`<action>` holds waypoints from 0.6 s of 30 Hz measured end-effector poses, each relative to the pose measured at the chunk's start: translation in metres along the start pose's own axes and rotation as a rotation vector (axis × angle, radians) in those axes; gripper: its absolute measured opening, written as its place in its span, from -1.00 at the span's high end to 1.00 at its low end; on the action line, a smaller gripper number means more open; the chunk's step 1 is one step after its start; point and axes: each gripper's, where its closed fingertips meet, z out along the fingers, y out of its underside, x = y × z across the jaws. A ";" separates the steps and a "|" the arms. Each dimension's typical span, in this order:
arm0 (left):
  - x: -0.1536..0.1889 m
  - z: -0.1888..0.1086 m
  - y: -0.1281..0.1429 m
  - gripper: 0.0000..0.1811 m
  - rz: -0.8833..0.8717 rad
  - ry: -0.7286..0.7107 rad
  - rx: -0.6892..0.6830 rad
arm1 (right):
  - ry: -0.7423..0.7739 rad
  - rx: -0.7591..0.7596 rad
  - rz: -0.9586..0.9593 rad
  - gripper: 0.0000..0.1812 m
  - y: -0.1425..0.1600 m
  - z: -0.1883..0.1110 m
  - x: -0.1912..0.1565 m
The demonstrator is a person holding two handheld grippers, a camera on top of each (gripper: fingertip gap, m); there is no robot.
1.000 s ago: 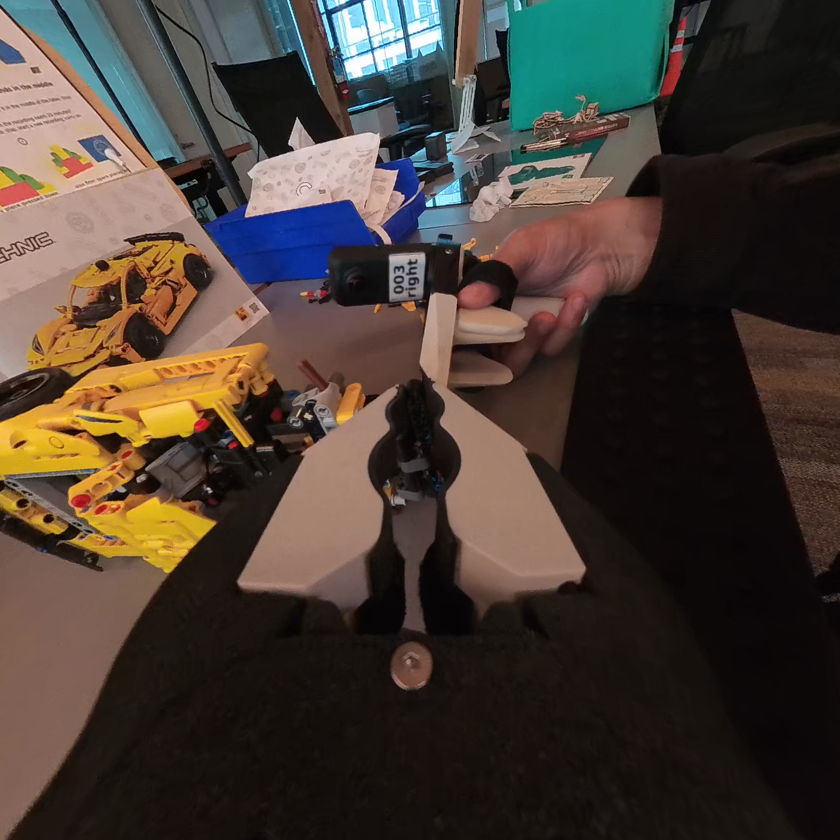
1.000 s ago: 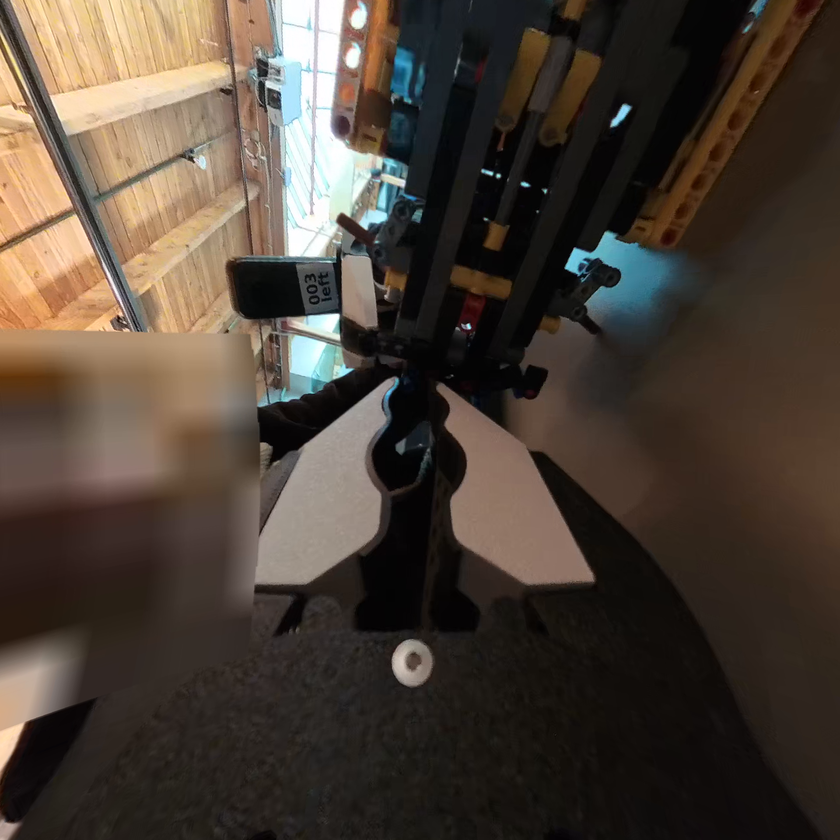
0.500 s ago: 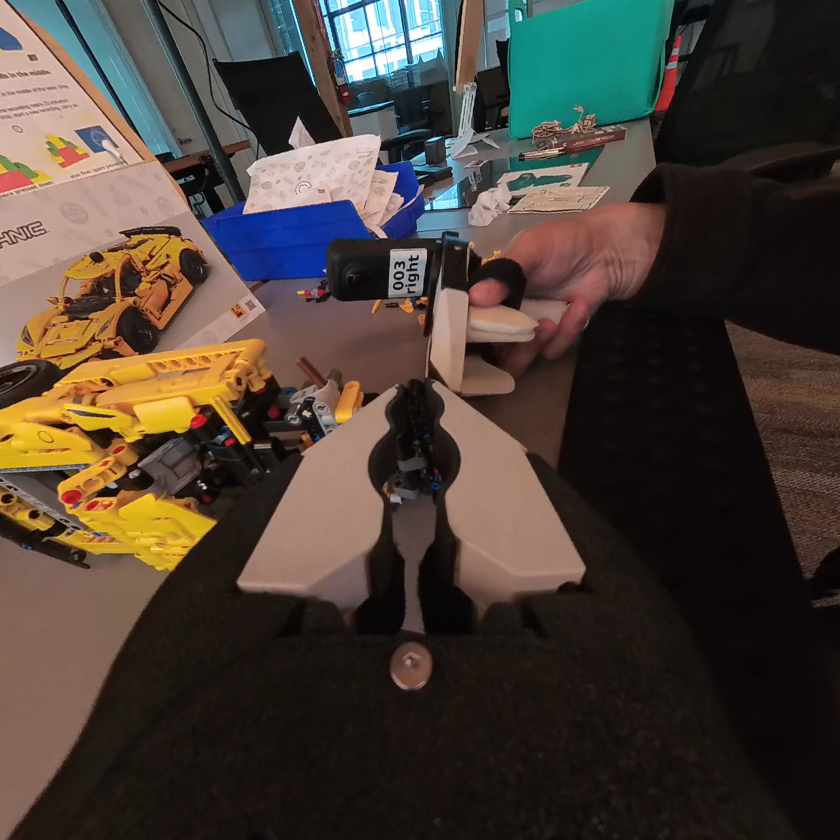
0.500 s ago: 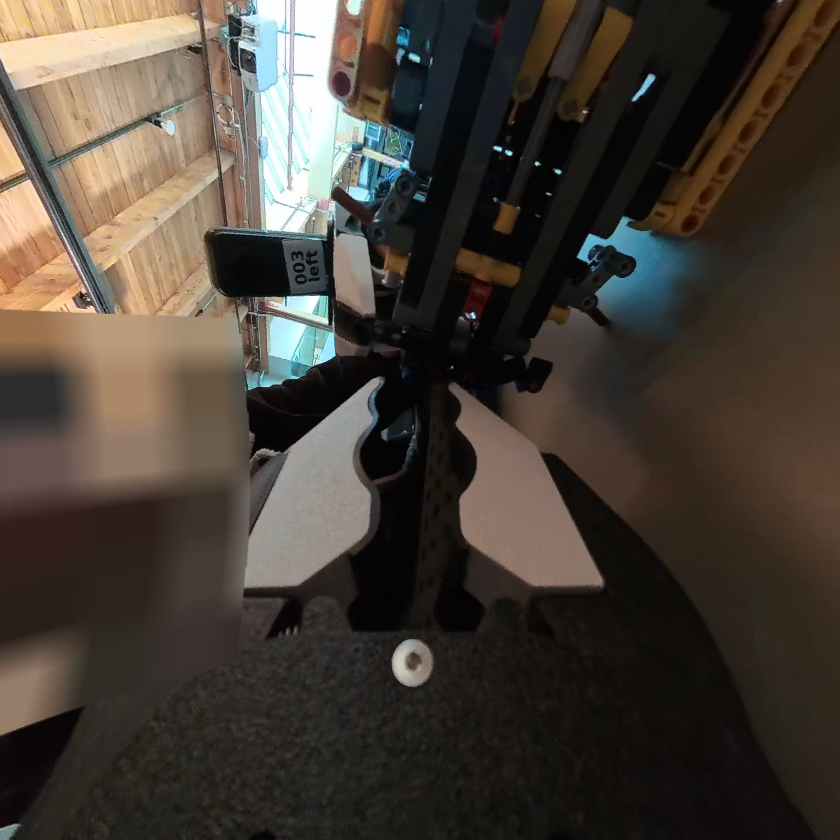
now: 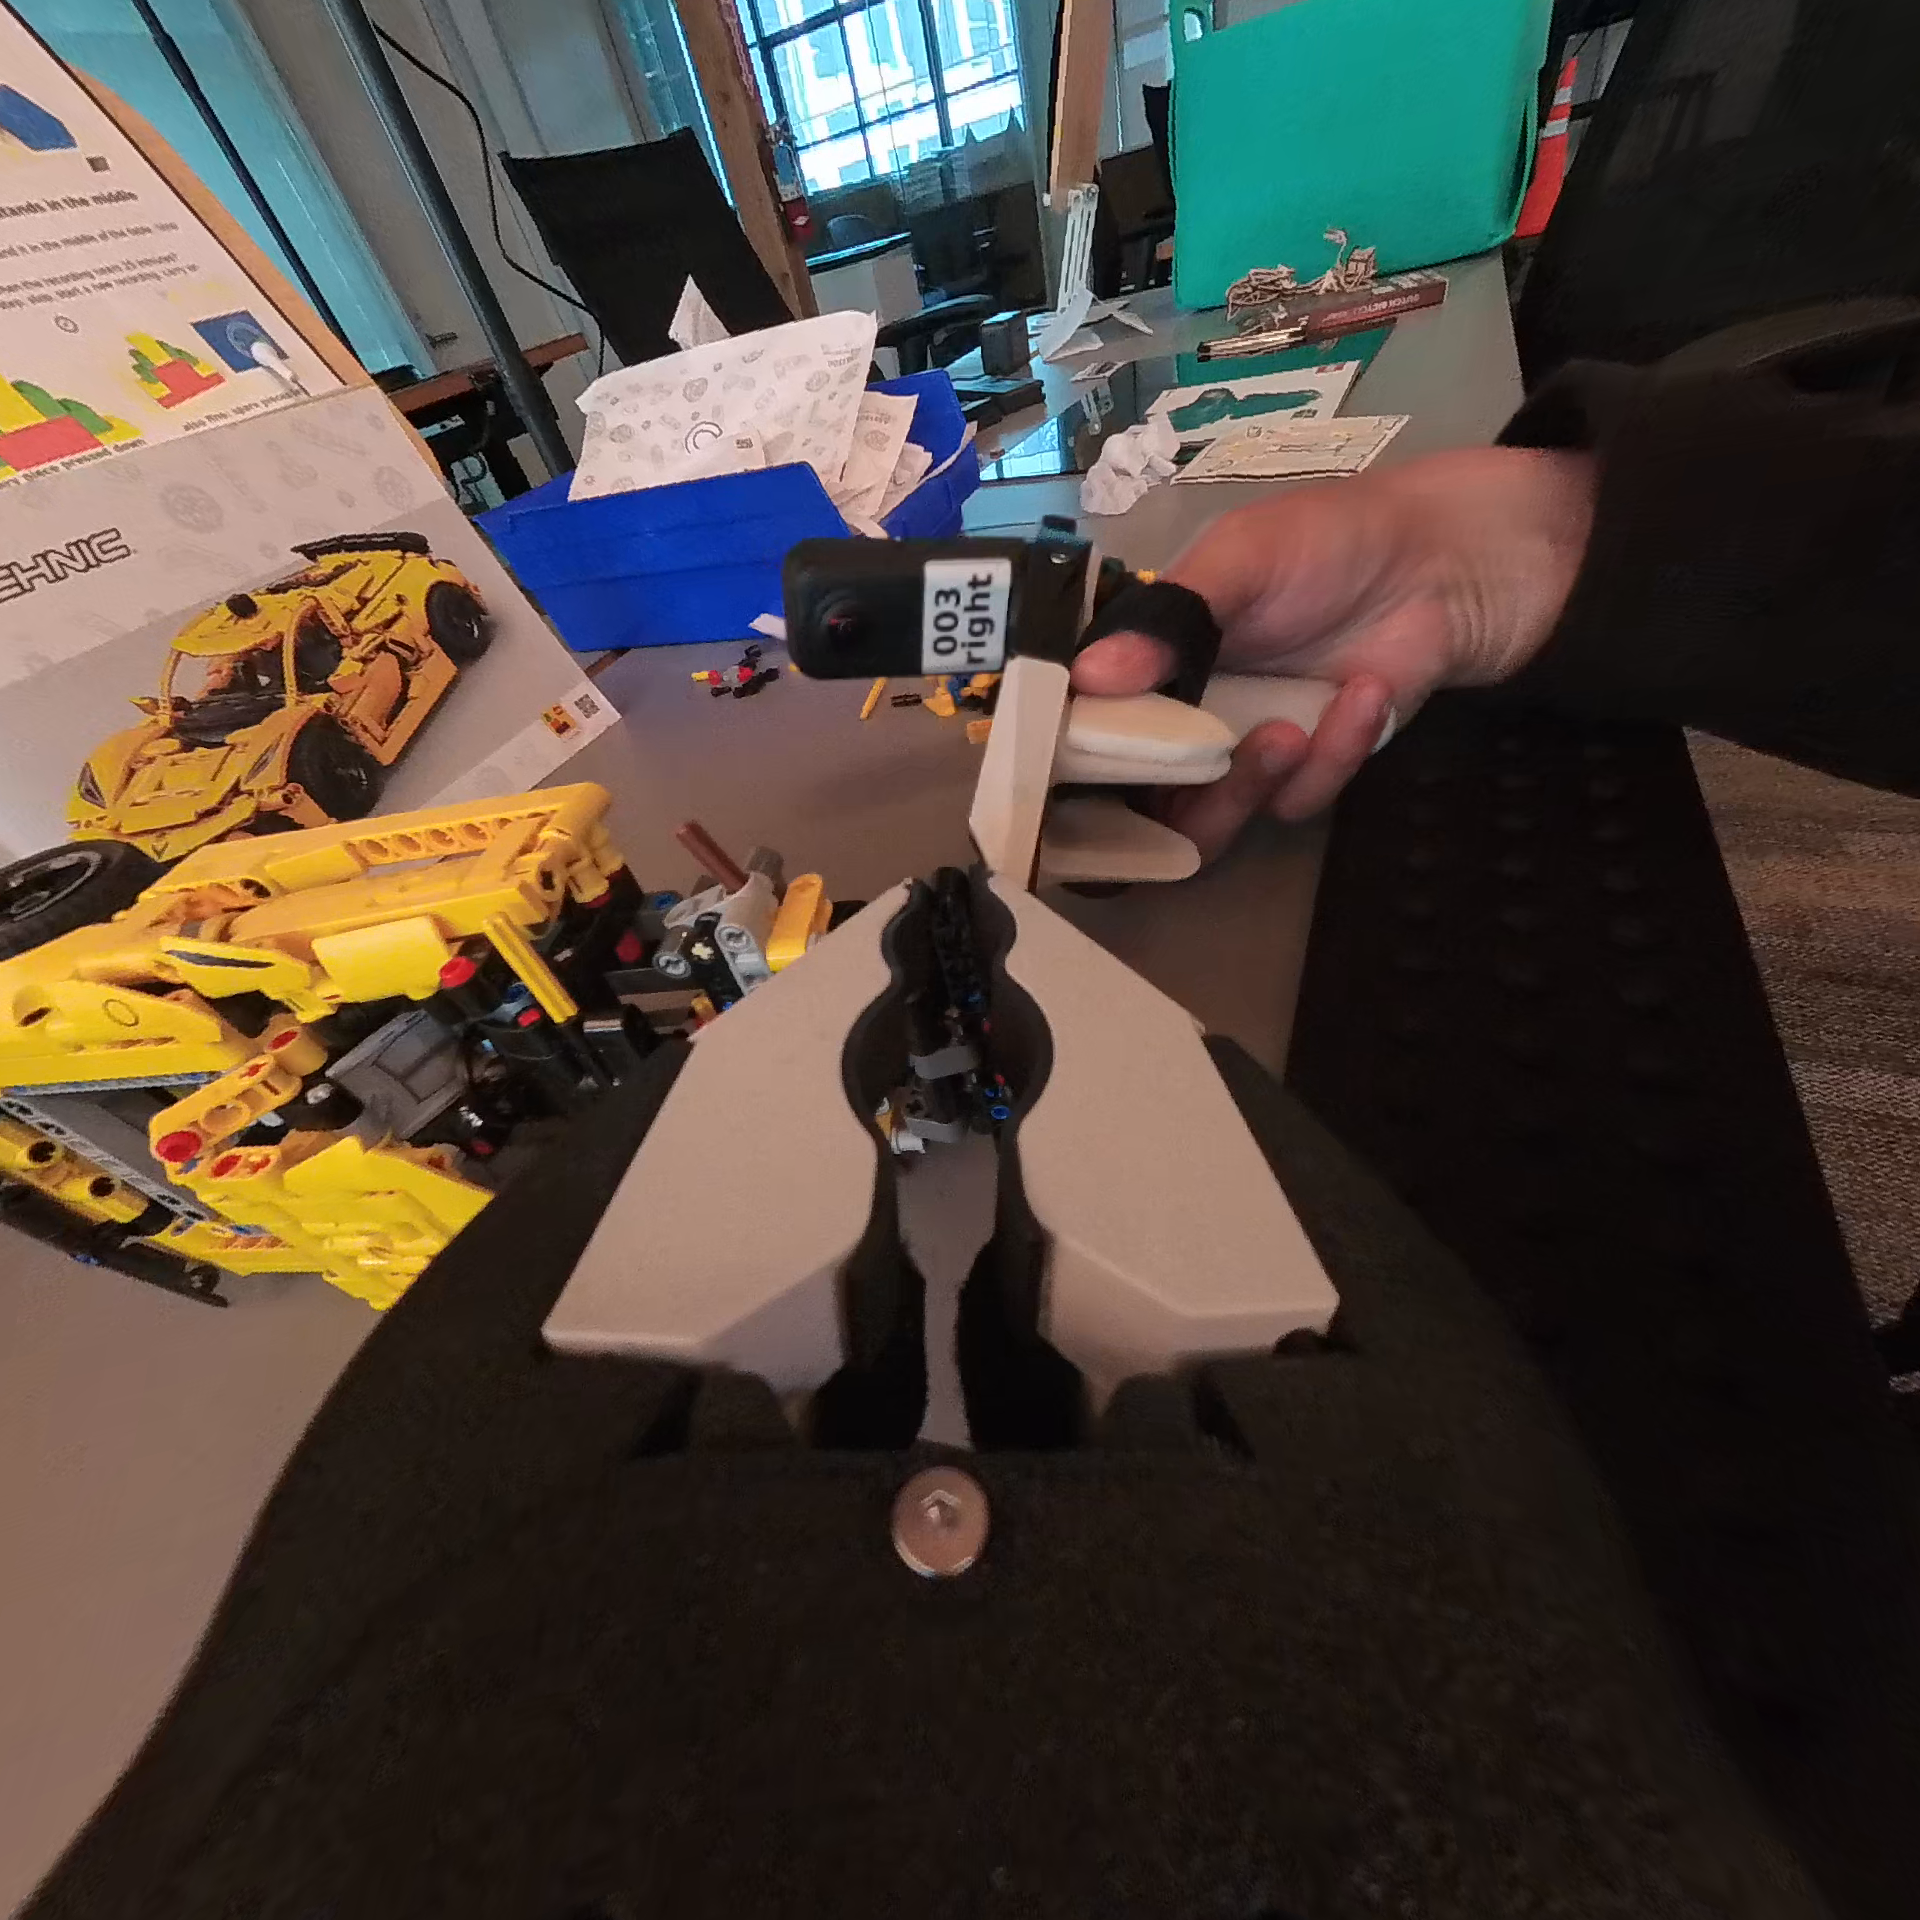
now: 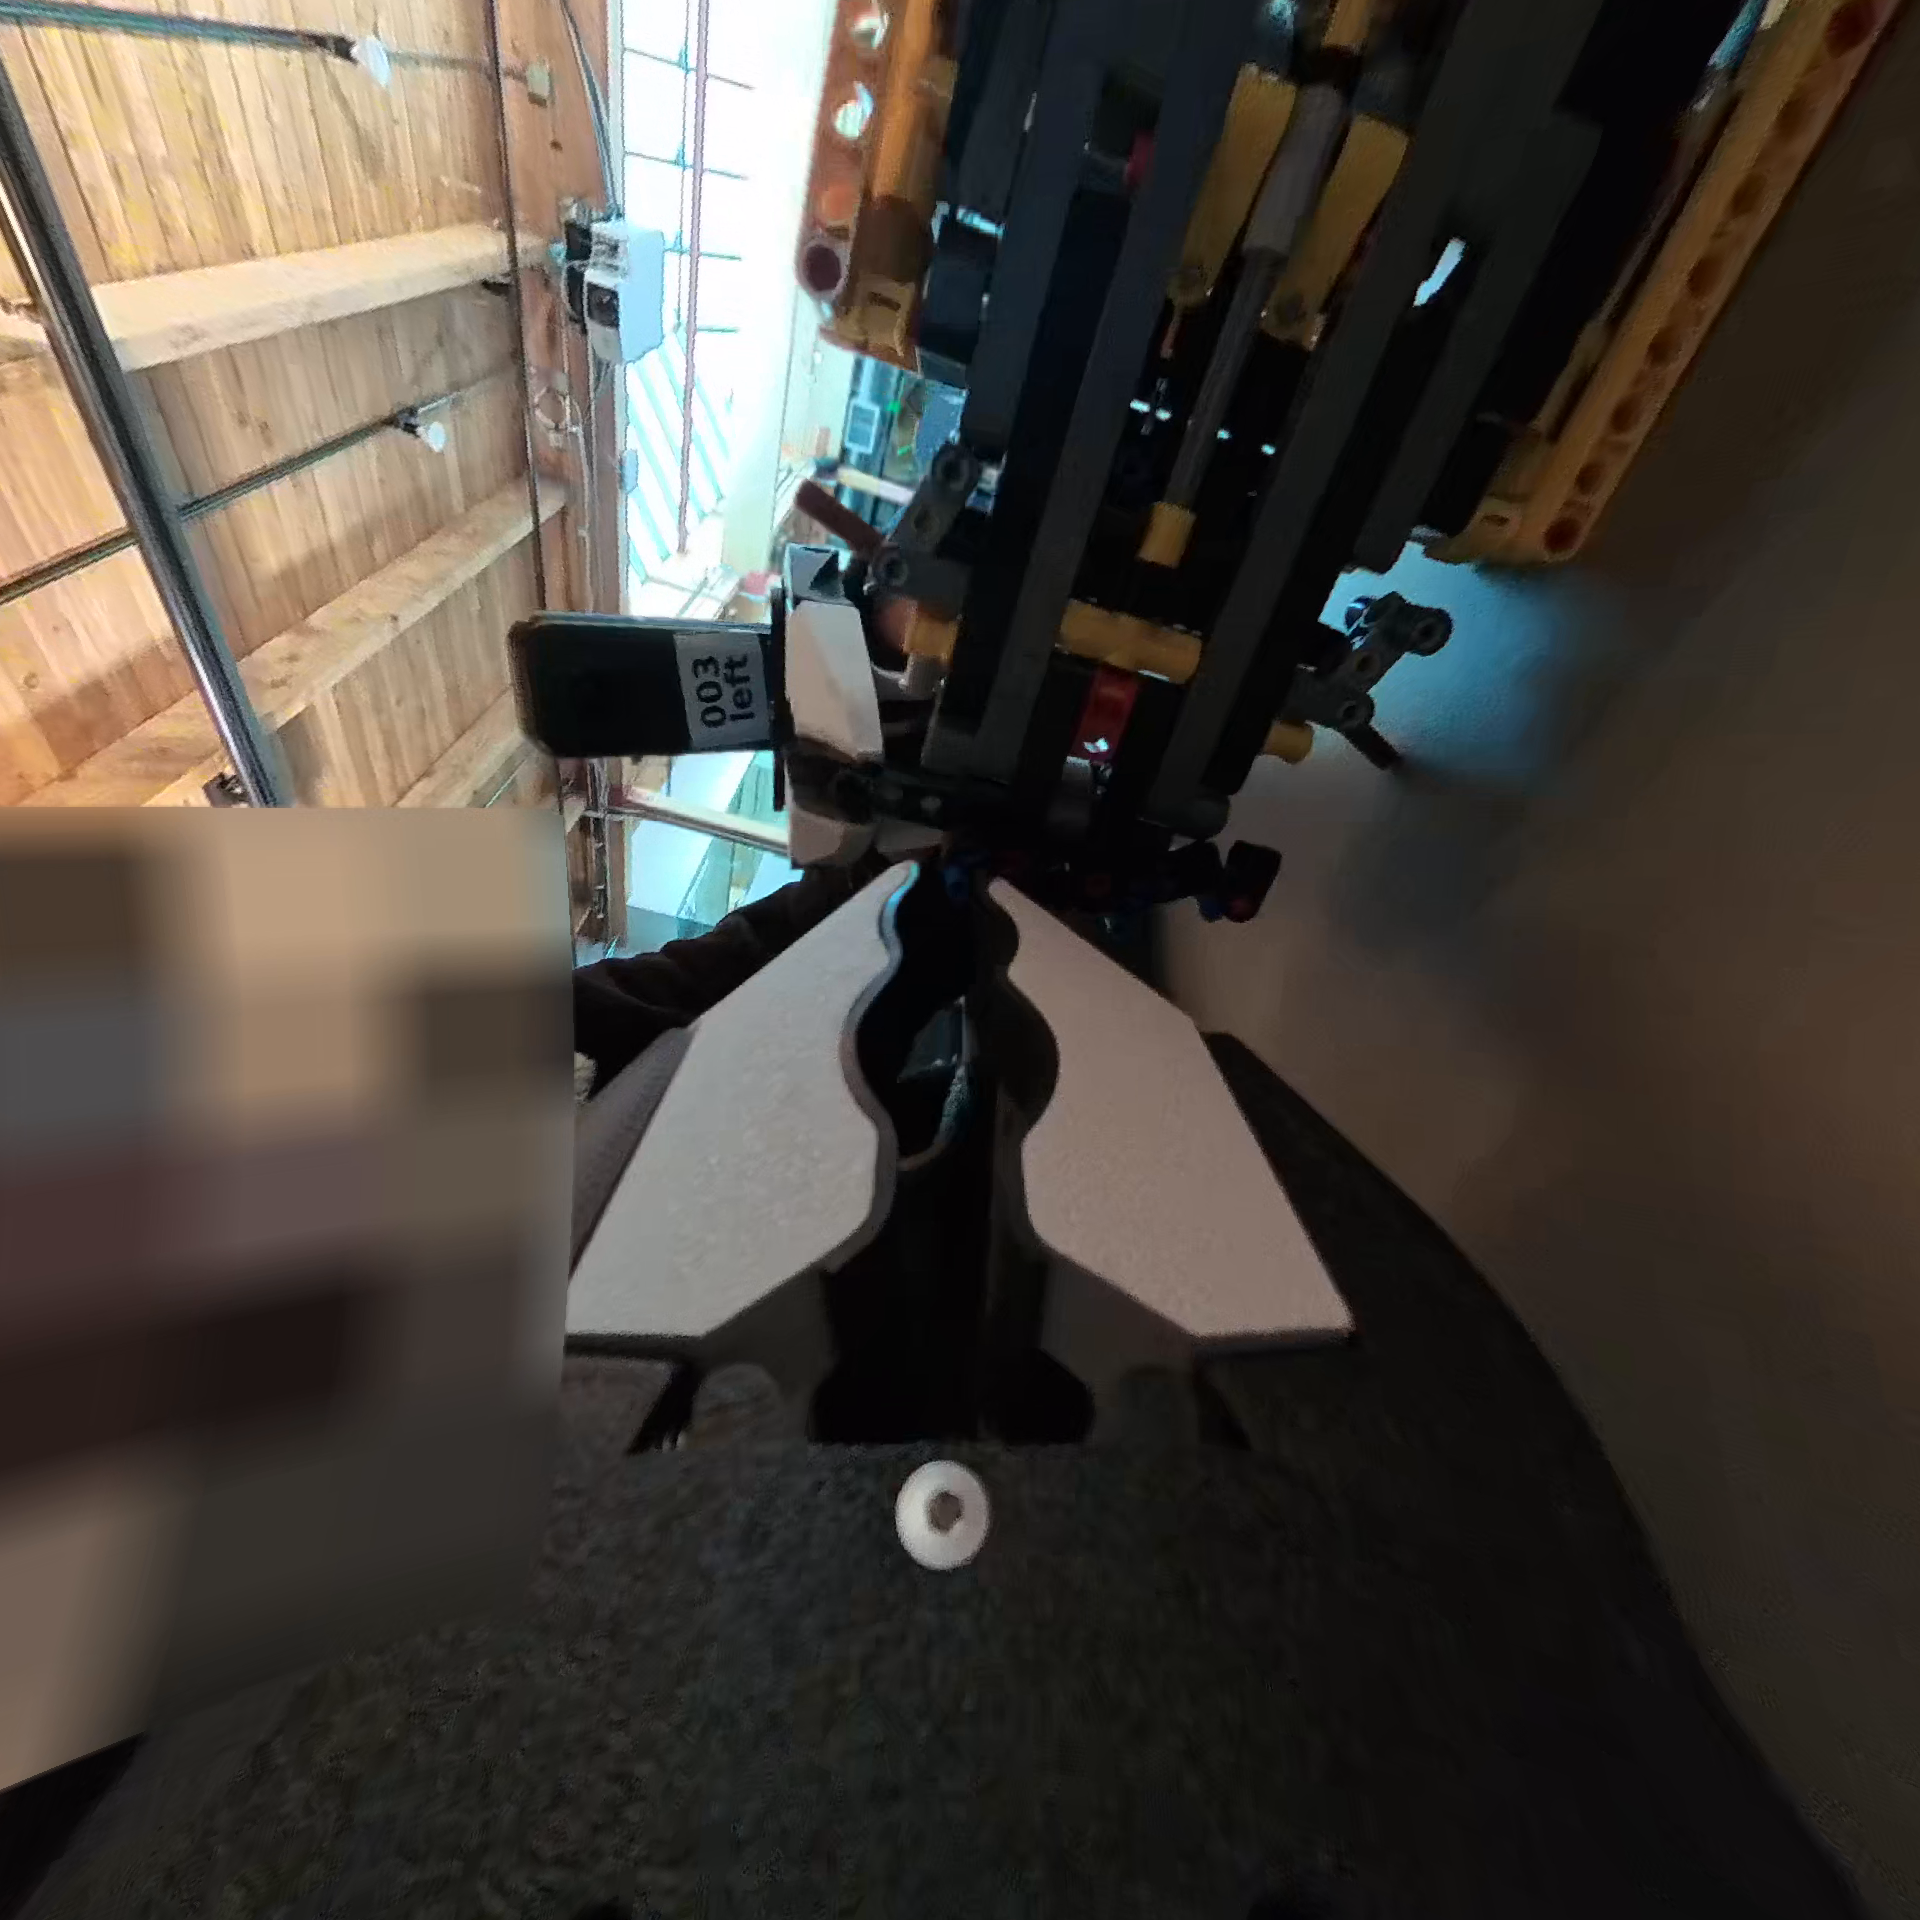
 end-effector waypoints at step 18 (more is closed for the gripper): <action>0.001 0.000 0.001 0.92 -0.025 0.080 -0.036 | 0.163 -0.019 0.016 0.97 -0.009 -0.014 -0.005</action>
